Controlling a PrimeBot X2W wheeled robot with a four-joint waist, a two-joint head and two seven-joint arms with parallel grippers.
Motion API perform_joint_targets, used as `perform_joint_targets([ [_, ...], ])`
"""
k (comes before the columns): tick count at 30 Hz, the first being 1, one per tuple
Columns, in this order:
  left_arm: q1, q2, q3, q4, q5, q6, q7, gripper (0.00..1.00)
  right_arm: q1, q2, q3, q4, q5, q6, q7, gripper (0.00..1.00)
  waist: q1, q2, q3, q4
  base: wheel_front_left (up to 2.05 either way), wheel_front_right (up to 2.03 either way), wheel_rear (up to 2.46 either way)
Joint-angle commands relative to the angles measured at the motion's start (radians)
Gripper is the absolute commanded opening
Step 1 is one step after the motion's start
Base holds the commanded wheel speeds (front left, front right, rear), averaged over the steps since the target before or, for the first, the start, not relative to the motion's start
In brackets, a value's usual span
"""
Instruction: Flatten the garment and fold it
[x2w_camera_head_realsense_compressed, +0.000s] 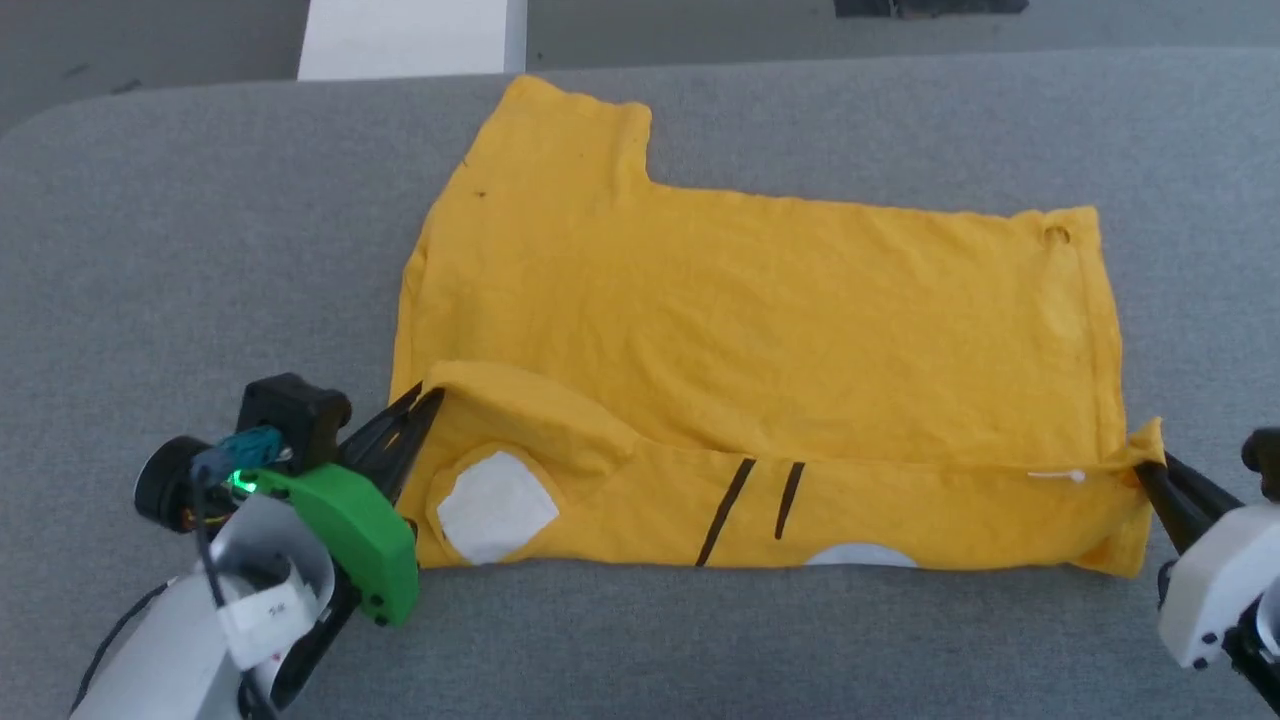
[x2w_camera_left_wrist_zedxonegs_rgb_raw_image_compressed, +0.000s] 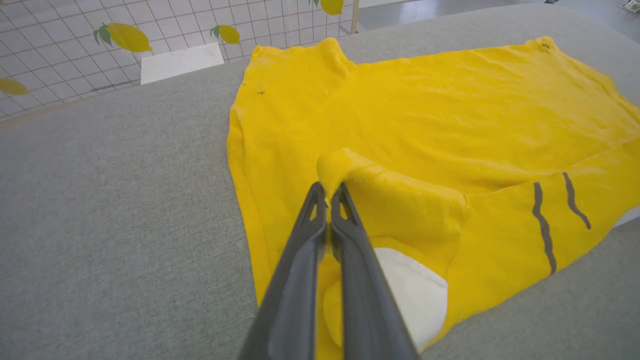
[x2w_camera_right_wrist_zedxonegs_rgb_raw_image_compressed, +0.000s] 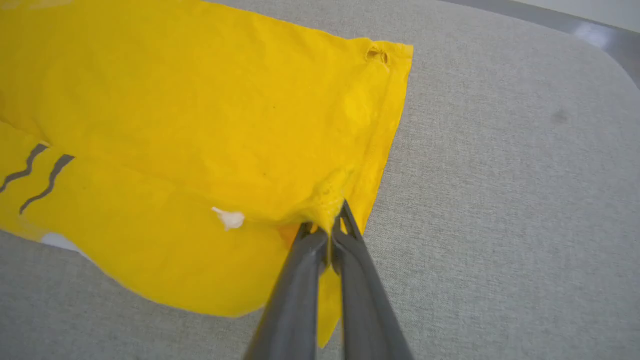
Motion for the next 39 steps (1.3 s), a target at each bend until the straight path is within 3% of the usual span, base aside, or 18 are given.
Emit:
perform_joint_targets([
  [1, -0.039, -0.013, -0.012, 0.05, 0.011, -0.011, -0.009, 0.0, -0.033, -0.001, 0.014, 0.018, -0.008, -0.002, -0.006, 0.0, 0.0001, 0.0, 0.062, -0.003, 0.0, 0.0, 0.0],
  [9, -0.131, -0.061, -0.046, 0.306, 0.045, -0.024, -0.067, 0.0, -0.114, 0.008, 0.081, 0.125, -0.019, -0.002, -0.04, 0.0, 0.0001, 0.0, 0.087, -0.001, 0.0, 0.0, 0.0],
  [10, -0.136, -0.067, -0.045, 0.324, 0.044, -0.023, -0.076, 0.11, -0.118, 0.012, 0.082, 0.136, -0.017, -0.002, -0.043, 0.0, 0.0001, 0.0, 0.086, -0.001, 0.0, 0.0, 0.0],
  [11, -0.141, -0.076, -0.041, 0.345, 0.038, -0.022, -0.087, 0.38, -0.122, 0.016, 0.08, 0.148, -0.017, -0.002, -0.049, 0.29, 0.0001, 0.0, 0.085, 0.0, 0.0, 0.0, 0.0],
  [12, -0.143, -0.083, -0.04, 0.359, 0.033, -0.022, -0.093, 0.48, -0.124, 0.019, 0.08, 0.158, -0.018, -0.002, -0.051, 0.64, 0.0001, 0.0, 0.083, 0.0, 0.0, 0.0, 0.0],
  [13, -0.145, -0.091, -0.037, 0.373, 0.023, -0.024, -0.101, 0.68, -0.125, 0.021, 0.084, 0.168, -0.016, -0.002, -0.052, 0.87, 0.0001, 0.0, 0.08, 0.001, 0.0, 0.0, 0.0],
  [14, -0.145, -0.099, -0.031, 0.381, 0.013, -0.024, -0.111, 0.87, -0.125, 0.022, 0.085, 0.175, -0.015, -0.002, -0.054, 1.0, 0.0001, 0.0, 0.077, 0.001, 0.0, 0.0, 0.0],
  [15, -0.144, -0.108, -0.022, 0.389, 0.0, -0.024, -0.125, 0.99, -0.125, 0.024, 0.085, 0.183, -0.013, -0.002, -0.057, 1.0, 0.0001, 0.0, 0.07, 0.001, 0.0, 0.0, 0.0],
  [24, -0.062, -0.132, 0.068, 0.324, -0.105, -0.004, -0.214, 1.0, -0.069, 0.033, 0.058, 0.137, 0.025, -0.002, -0.052, 1.0, 0.0001, 0.0, -0.018, -0.009, 0.0, 0.0, 0.0],
  [33, 0.158, -0.122, 0.164, 0.081, -0.138, 0.096, -0.304, 1.0, 0.079, 0.079, -0.064, 0.006, 0.038, -0.002, 0.026, 1.0, 0.0001, 0.0, -0.109, -0.015, 0.0, 0.0, 0.0],
  [39, 0.302, -0.142, 0.21, -0.05, -0.084, 0.173, -0.433, 1.0, 0.16, 0.189, -0.164, -0.071, -0.02, -0.002, -0.049, 1.0, 0.0001, 0.0, -0.137, -0.005, 0.0, 0.0, 0.0],
])
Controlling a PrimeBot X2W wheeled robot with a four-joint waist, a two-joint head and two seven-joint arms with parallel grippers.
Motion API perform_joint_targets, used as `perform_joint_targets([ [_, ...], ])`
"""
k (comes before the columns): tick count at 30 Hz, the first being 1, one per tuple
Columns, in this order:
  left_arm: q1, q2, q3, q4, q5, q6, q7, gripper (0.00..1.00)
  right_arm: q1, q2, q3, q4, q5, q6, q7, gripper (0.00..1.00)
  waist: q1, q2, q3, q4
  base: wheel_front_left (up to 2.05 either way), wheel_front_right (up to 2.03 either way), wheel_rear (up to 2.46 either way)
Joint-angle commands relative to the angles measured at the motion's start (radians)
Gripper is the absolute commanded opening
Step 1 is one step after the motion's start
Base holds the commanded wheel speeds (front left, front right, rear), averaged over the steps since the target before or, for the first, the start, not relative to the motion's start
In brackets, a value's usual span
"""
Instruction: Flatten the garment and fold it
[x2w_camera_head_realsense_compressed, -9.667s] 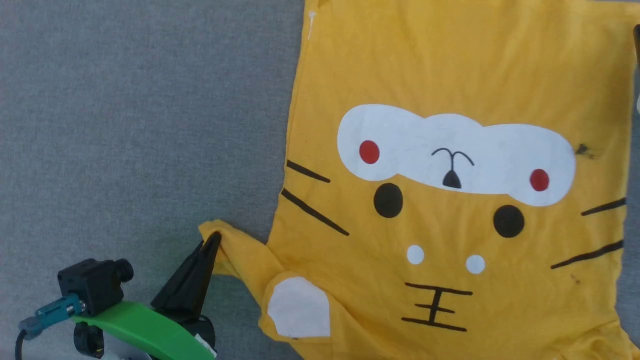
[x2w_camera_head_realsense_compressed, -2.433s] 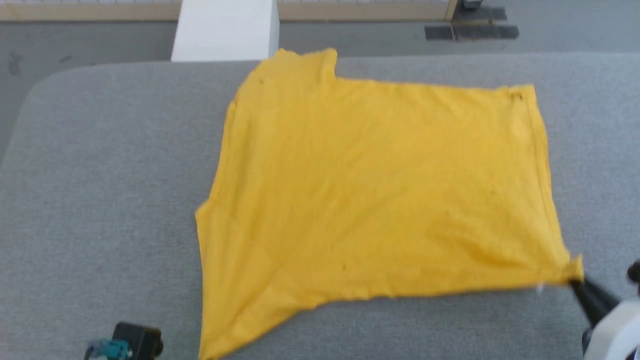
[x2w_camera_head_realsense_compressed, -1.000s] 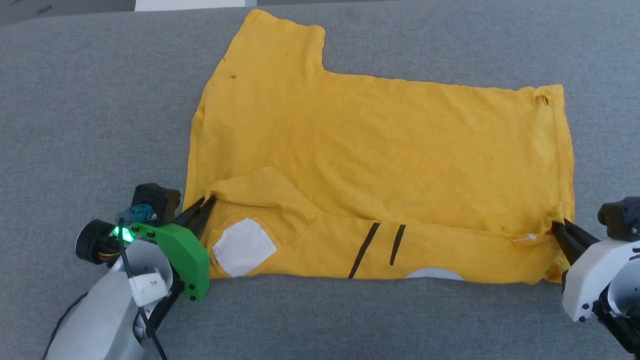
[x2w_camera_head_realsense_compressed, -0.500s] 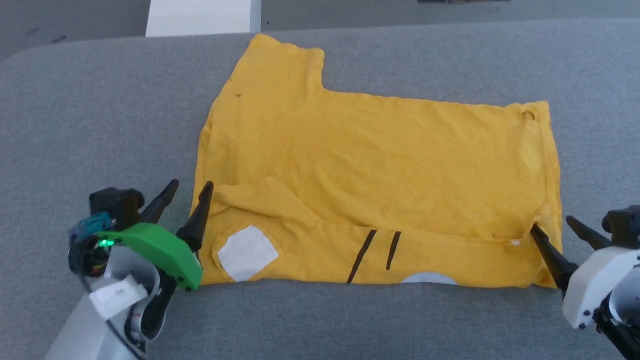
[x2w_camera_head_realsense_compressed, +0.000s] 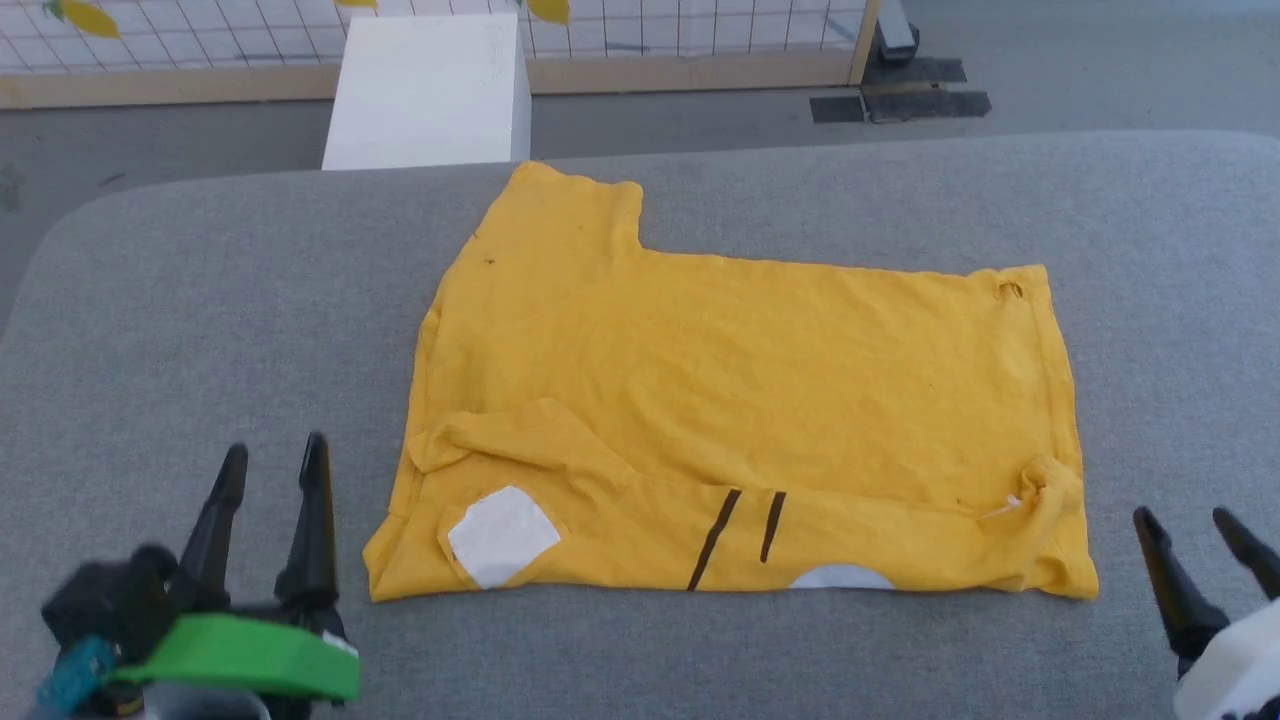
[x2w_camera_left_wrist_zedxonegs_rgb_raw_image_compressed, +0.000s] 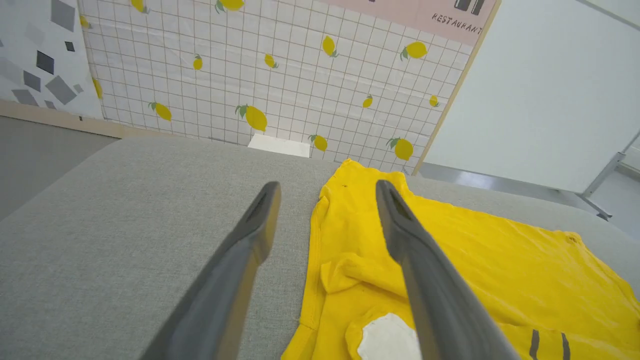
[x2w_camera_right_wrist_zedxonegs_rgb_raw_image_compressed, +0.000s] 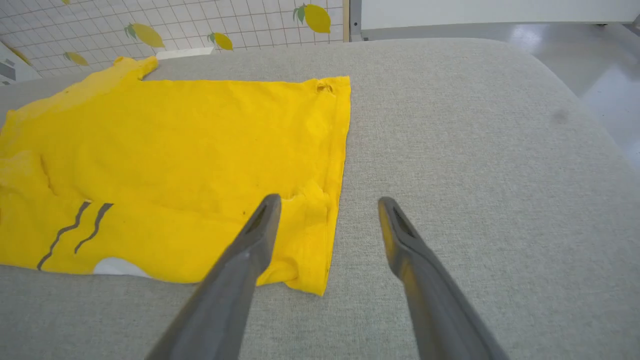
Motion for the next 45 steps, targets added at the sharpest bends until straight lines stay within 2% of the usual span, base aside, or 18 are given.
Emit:
perform_joint_targets([
  [1, 0.038, -0.01, 0.003, -0.008, 0.023, 0.015, -0.017, 1.0, 0.026, 0.03, -0.007, -0.012, -0.013, -0.002, -0.022, 1.0, 0.0, 0.0, -0.011, 0.007, 0.0, 0.0, 0.0],
  [6, 0.142, -0.068, 0.008, -0.009, 0.067, 0.066, -0.058, 1.0, 0.096, 0.15, -0.056, -0.048, -0.081, -0.002, -0.123, 1.0, 0.0, 0.0, -0.023, 0.018, 0.0, 0.0, 0.0],
  [11, 0.177, -0.1, 0.007, 0.002, 0.108, 0.079, -0.069, 1.0, 0.119, 0.201, -0.078, -0.064, -0.134, -0.002, -0.226, 1.0, 0.0, 0.0, -0.034, 0.024, 0.0, 0.0, 0.0],
  [14, 0.169, -0.087, -0.003, 0.012, 0.137, 0.082, -0.063, 1.0, 0.12, 0.208, -0.075, -0.057, -0.142, -0.002, -0.251, 1.0, 0.0, 0.0, -0.039, 0.025, 0.0, 0.0, 0.0],
  [16, 0.152, -0.062, -0.024, 0.018, 0.16, 0.081, -0.019, 1.0, 0.118, 0.211, -0.068, -0.053, -0.152, -0.002, -0.259, 1.0, 0.0, 0.0, -0.041, 0.026, 0.0, 0.0, 0.0],
  [22, 0.06, -0.009, -0.091, 0.029, 0.171, 0.052, 0.175, 1.0, 0.103, 0.213, -0.063, -0.054, -0.17, -0.002, -0.264, 1.0, 0.0, 0.0, -0.024, 0.027, 0.0, 0.0, 0.0],
  [27, -0.02, -0.002, -0.122, 0.08, 0.139, 0.029, 0.305, 1.0, 0.089, 0.213, -0.051, -0.046, -0.167, -0.002, -0.264, 1.0, 0.0, 0.0, 0.011, 0.021, 0.0, 0.0, 0.0],
  [31, -0.062, 0.007, -0.141, 0.147, 0.129, 0.029, 0.395, 1.0, 0.079, 0.213, -0.043, -0.038, -0.165, -0.002, -0.266, 1.0, 0.0, 0.0, 0.038, 0.011, 0.0, 0.0, 0.0],
  [38, -0.096, -0.003, -0.134, 0.24, 0.127, 0.079, 0.457, 1.0, 0.061, 0.213, -0.042, -0.034, -0.171, -0.002, -0.265, 1.0, 0.0, 0.0, 0.074, -0.005, 0.0, 0.0, 0.0],
  [45, -0.111, -0.021, -0.159, 0.299, 0.09, 0.044, 0.495, 1.0, 0.054, 0.213, -0.04, -0.038, -0.183, -0.002, -0.251, 1.0, 0.0, 0.0, 0.087, -0.007, 0.0, 0.0, 0.0],
])
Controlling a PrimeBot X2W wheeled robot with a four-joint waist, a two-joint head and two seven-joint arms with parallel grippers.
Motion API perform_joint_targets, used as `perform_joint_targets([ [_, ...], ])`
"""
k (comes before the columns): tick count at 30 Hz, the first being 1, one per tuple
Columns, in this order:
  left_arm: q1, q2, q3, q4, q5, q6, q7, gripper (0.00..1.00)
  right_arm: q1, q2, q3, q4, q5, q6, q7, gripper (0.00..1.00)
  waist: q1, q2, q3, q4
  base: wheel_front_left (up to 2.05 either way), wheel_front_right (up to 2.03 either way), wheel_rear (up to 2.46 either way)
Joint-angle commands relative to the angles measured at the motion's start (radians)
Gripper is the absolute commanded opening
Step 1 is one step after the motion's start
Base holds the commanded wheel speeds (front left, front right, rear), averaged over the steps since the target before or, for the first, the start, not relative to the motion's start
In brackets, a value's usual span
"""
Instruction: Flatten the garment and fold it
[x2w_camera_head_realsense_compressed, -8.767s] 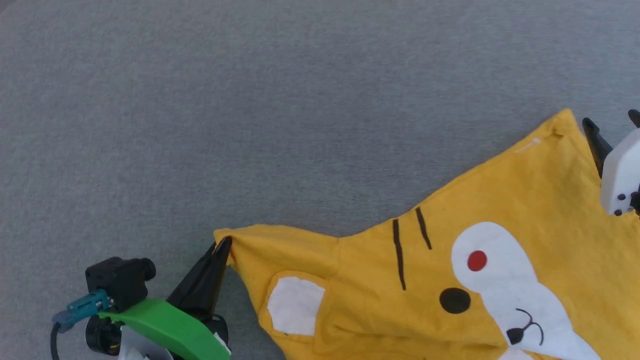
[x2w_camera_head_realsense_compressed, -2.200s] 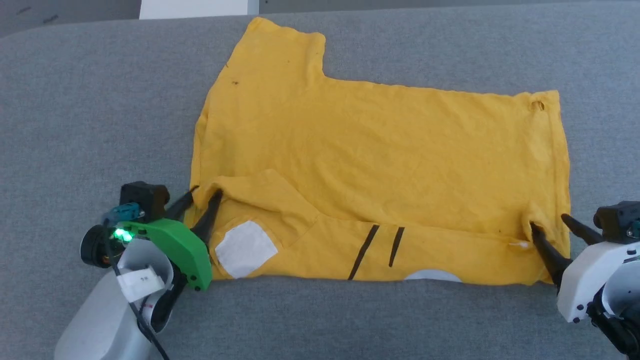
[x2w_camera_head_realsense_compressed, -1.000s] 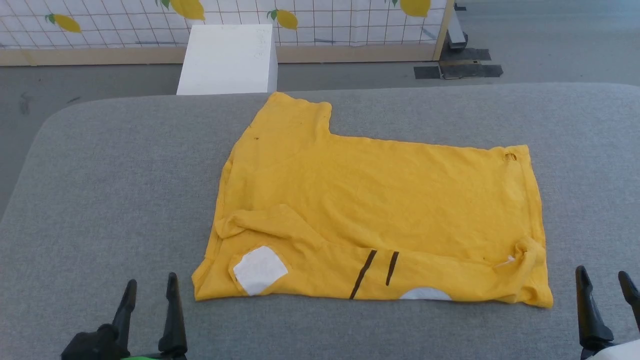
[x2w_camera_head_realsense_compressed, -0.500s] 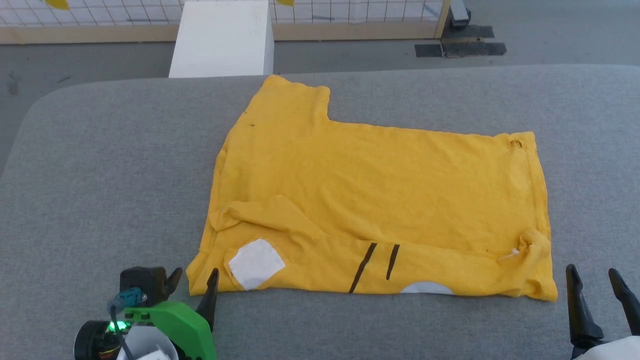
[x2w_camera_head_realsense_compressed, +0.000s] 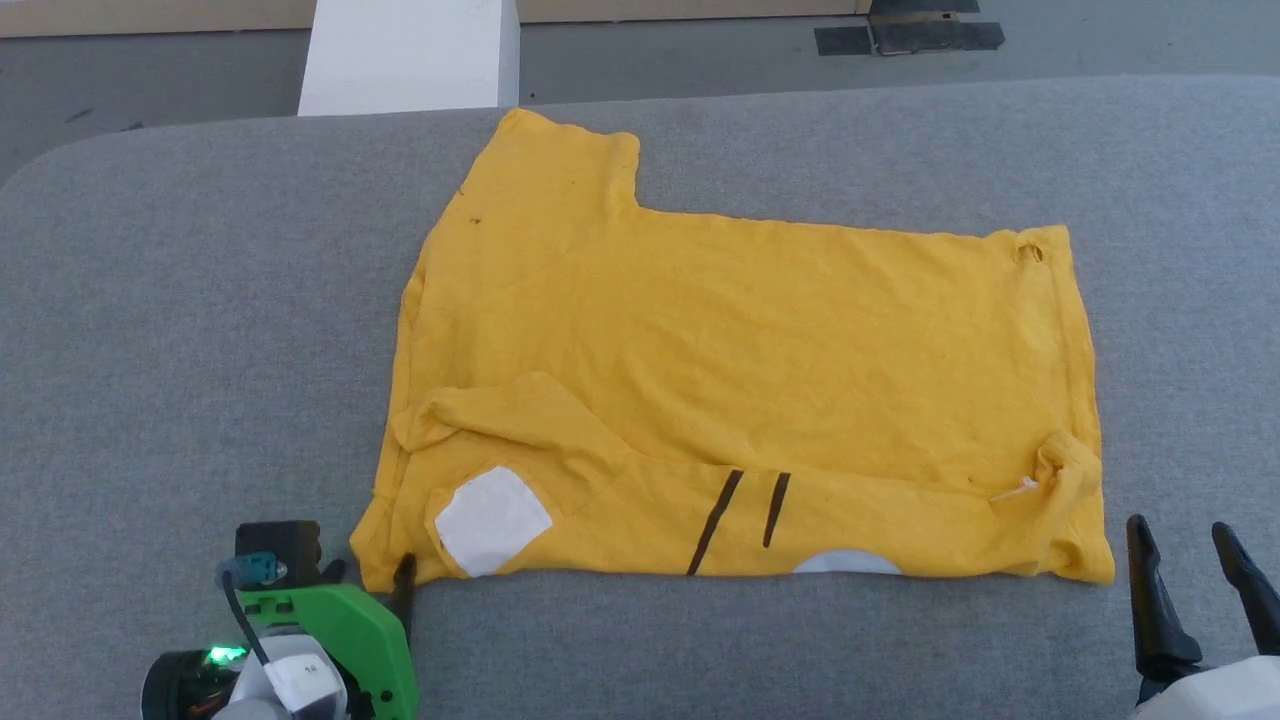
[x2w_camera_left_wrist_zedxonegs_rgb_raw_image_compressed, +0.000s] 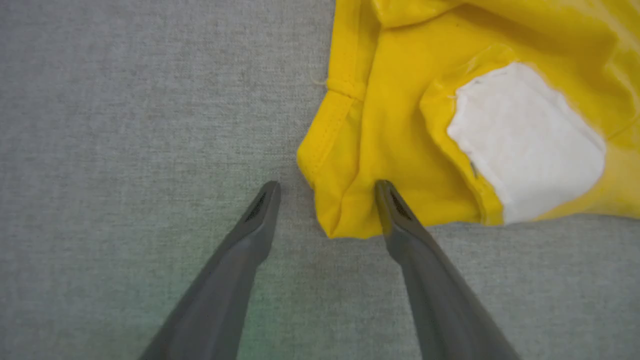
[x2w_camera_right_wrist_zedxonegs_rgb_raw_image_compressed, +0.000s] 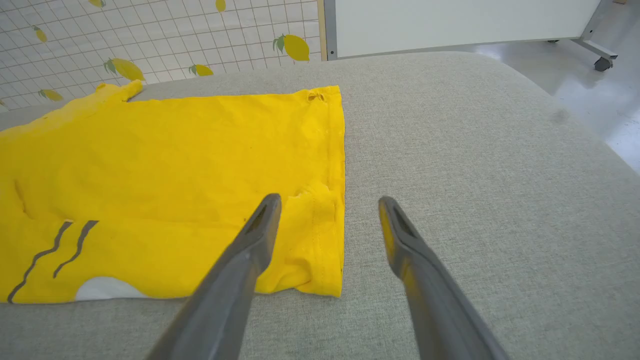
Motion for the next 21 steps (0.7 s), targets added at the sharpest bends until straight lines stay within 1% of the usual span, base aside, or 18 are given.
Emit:
perform_joint_targets([
  [1, -0.005, -0.012, -0.02, 0.026, -0.011, -0.015, 0.019, 1.0, -0.021, 0.001, 0.001, -0.005, -0.009, -0.002, 0.005, 1.0, 0.0, -0.0001, 0.001, 0.001, 0.0, 0.0, 0.0],
  [2, -0.006, -0.013, -0.025, 0.035, -0.014, -0.021, 0.025, 1.0, -0.023, 0.001, 0.002, -0.008, -0.012, -0.002, 0.008, 1.0, 0.0, -0.0001, 0.001, 0.001, 0.0, 0.0, 0.0],
  [3, -0.008, -0.013, -0.029, 0.044, -0.017, -0.027, 0.028, 0.23, -0.026, 0.001, 0.004, -0.011, -0.017, -0.002, 0.013, 1.0, 0.0, -0.0001, 0.0, 0.001, 0.0, 0.0, 0.0],
  [4, -0.009, -0.015, -0.028, 0.049, -0.019, -0.029, 0.025, 0.0, -0.029, -0.001, 0.007, -0.014, -0.019, -0.002, 0.017, 1.0, 0.0, -0.0001, -0.001, 0.0, 0.0, 0.0, 0.0],
  [7, -0.006, -0.02, -0.021, 0.057, -0.032, -0.032, 0.009, 0.0, -0.04, -0.02, 0.023, -0.025, -0.027, -0.002, 0.034, 1.0, 0.0, -0.0001, -0.008, -0.001, 0.0, 0.0, 0.0],
  [12, 0.018, -0.017, 0.024, 0.022, -0.052, -0.016, -0.045, 0.0, -0.059, -0.066, 0.025, -0.046, -0.013, -0.002, 0.083, 1.0, 0.0, -0.0001, -0.017, -0.005, 0.0, 0.0, 0.0],
  [13, 0.025, -0.015, 0.032, 0.011, -0.056, -0.013, -0.052, 0.0, -0.059, -0.075, 0.02, -0.047, -0.008, -0.002, 0.104, 1.0, 0.0, -0.0001, -0.017, -0.006, 0.0, 0.0, 0.0],
  [17, 0.06, -0.003, 0.066, -0.065, -0.068, 0.005, -0.074, 0.0, -0.047, -0.111, -0.008, -0.019, 0.032, -0.002, 0.248, 1.0, 0.0, -0.0001, -0.007, -0.009, 0.0, 0.0, 0.0],
  [19, 0.068, 0.001, 0.073, -0.102, -0.069, 0.013, -0.077, 0.0, -0.041, -0.139, -0.008, 0.003, 0.035, -0.002, 0.291, 1.0, 0.0, -0.0001, 0.004, -0.005, 0.0, 0.0, 0.0],
  [21, 0.07, 0.003, 0.076, -0.134, -0.069, 0.019, -0.076, 0.0, -0.041, -0.149, 0.0, 0.03, 0.049, -0.002, 0.316, 1.0, 0.0, -0.0001, 0.016, -0.002, 0.0, 0.0, 0.0],
])
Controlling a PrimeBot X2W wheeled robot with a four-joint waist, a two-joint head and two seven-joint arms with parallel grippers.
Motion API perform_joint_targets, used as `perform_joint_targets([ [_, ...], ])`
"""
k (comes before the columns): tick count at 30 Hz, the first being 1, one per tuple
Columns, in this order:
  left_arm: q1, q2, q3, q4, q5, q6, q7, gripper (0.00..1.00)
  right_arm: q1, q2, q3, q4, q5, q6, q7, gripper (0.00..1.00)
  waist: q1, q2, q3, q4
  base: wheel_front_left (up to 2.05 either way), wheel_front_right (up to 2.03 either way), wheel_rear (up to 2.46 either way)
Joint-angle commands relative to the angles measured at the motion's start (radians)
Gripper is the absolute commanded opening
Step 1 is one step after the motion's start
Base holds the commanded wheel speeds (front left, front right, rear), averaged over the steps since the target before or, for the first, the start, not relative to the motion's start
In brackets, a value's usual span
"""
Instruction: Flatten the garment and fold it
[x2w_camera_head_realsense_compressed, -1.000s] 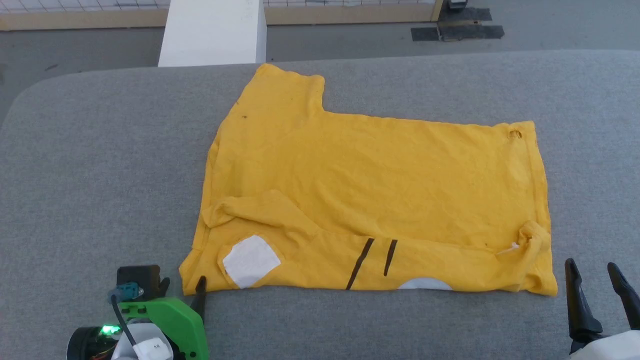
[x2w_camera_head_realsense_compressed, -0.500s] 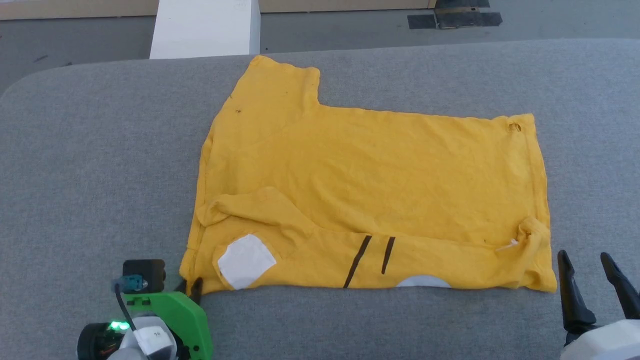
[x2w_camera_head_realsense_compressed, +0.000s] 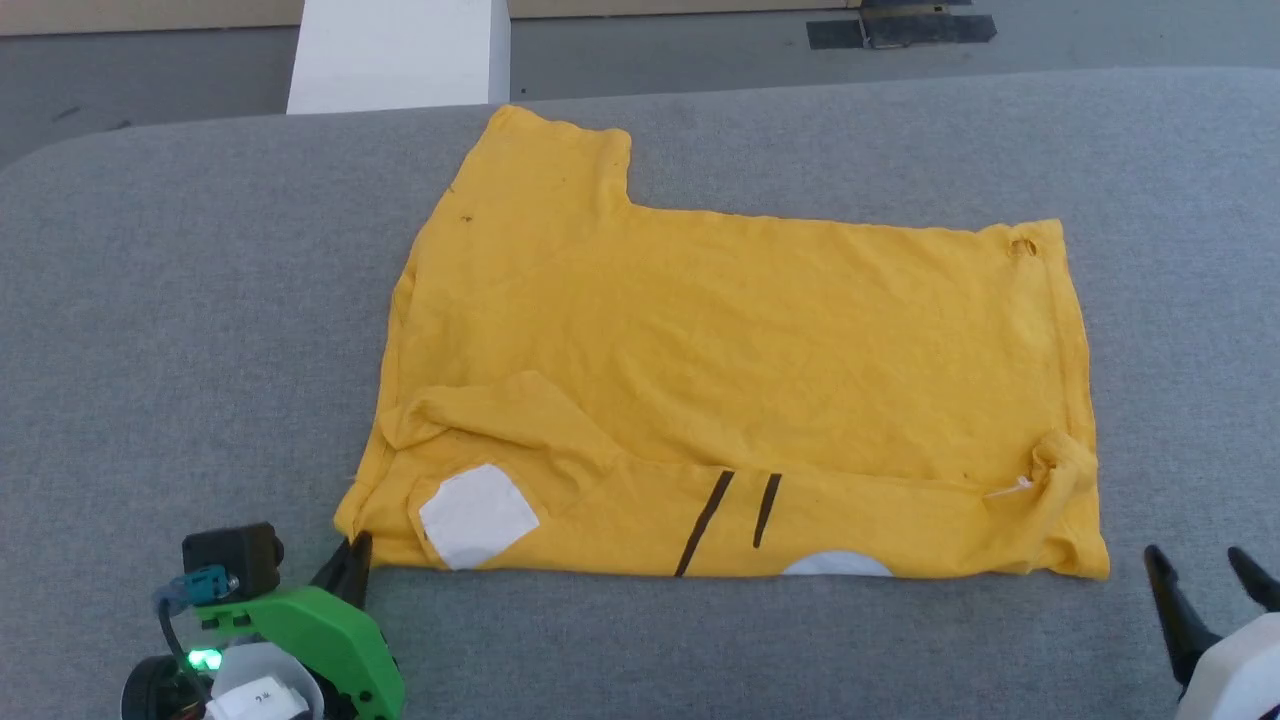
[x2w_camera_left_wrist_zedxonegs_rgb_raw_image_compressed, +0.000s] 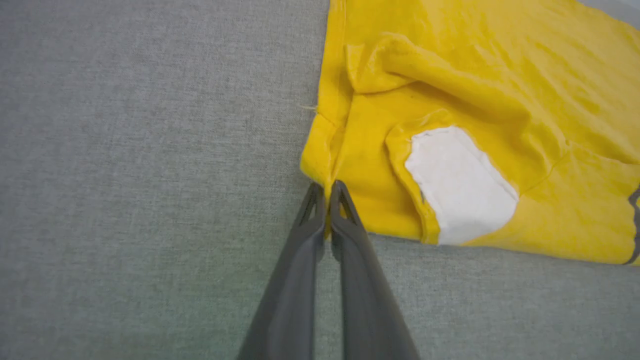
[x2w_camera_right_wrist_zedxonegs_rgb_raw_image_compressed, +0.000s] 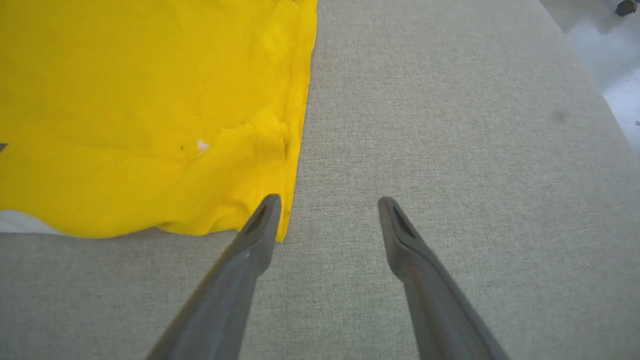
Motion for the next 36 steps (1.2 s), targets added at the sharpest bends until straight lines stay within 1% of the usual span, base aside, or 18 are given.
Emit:
perform_joint_targets([
  [1, 0.004, 0.006, 0.003, -0.018, -0.004, 0.009, -0.002, 0.0, -0.002, 0.002, 0.008, 0.016, 0.017, -0.002, 0.007, 1.0, 0.0, 0.0, 0.015, 0.006, 0.0, 0.0, 0.0],
  [6, -0.007, 0.006, -0.002, -0.066, 0.001, 0.019, 0.007, 0.0, -0.039, 0.002, 0.036, 0.086, 0.032, -0.002, 0.0, 1.0, 0.0, 0.0, 0.042, 0.012, 0.0, 0.0, 0.0],
  [13, -0.016, 0.016, -0.005, -0.089, 0.004, 0.021, 0.017, 0.0, -0.108, 0.0, 0.08, 0.169, 0.044, -0.002, -0.016, 1.0, 0.0, 0.0, 0.067, 0.015, 0.0, 0.0, 0.0],
  [14, -0.016, 0.017, -0.005, -0.09, 0.003, 0.022, 0.018, 0.0, -0.114, 0.002, 0.082, 0.181, 0.047, -0.002, -0.009, 0.93, 0.0, 0.0, 0.07, 0.015, 0.0, 0.0, 0.0],
  [15, -0.017, 0.018, -0.005, -0.092, 0.003, 0.023, 0.019, 0.0, -0.121, 0.006, 0.084, 0.195, 0.052, -0.002, 0.001, 0.27, 0.0, 0.0, 0.073, 0.016, 0.0, 0.0, 0.0],
  [16, -0.018, 0.019, -0.005, -0.093, 0.003, 0.024, 0.021, 0.0, -0.126, 0.01, 0.081, 0.207, 0.054, -0.002, 0.01, 0.0, 0.0, 0.0, 0.076, 0.017, 0.0, 0.0, 0.0],
  [20, -0.023, 0.019, -0.007, -0.095, 0.0, 0.024, 0.025, 0.0, -0.142, 0.032, 0.053, 0.238, 0.061, -0.002, 0.038, 0.0, 0.0, 0.0, 0.081, 0.025, 0.0, 0.0, 0.0],
  [24, -0.02, 0.016, -0.003, -0.097, -0.016, 0.018, 0.022, 0.0, -0.149, 0.043, 0.023, 0.222, 0.058, -0.002, 0.034, 0.0, 0.0, 0.0, 0.073, 0.031, 0.0, 0.0, 0.0],
  [28, -0.002, 0.01, 0.015, -0.116, -0.046, 0.011, 0.01, 0.0, -0.142, 0.034, 0.003, 0.173, 0.063, -0.002, 0.036, 0.0, 0.0, 0.0, 0.046, 0.031, 0.0, 0.0, 0.0],
  [32, 0.042, 0.015, 0.041, -0.173, -0.085, 0.013, 0.019, 0.0, -0.12, 0.011, -0.013, 0.103, 0.074, -0.002, 0.064, 0.0, 0.0, 0.0, 0.004, 0.028, 0.0, 0.0, 0.0],
  [36, 0.114, 0.045, 0.059, -0.257, -0.107, 0.032, 0.063, 0.0, -0.072, -0.005, -0.033, 0.023, 0.092, -0.002, 0.116, 0.0, 0.0, 0.0, -0.036, 0.032, 0.0, 0.0, 0.0],
])
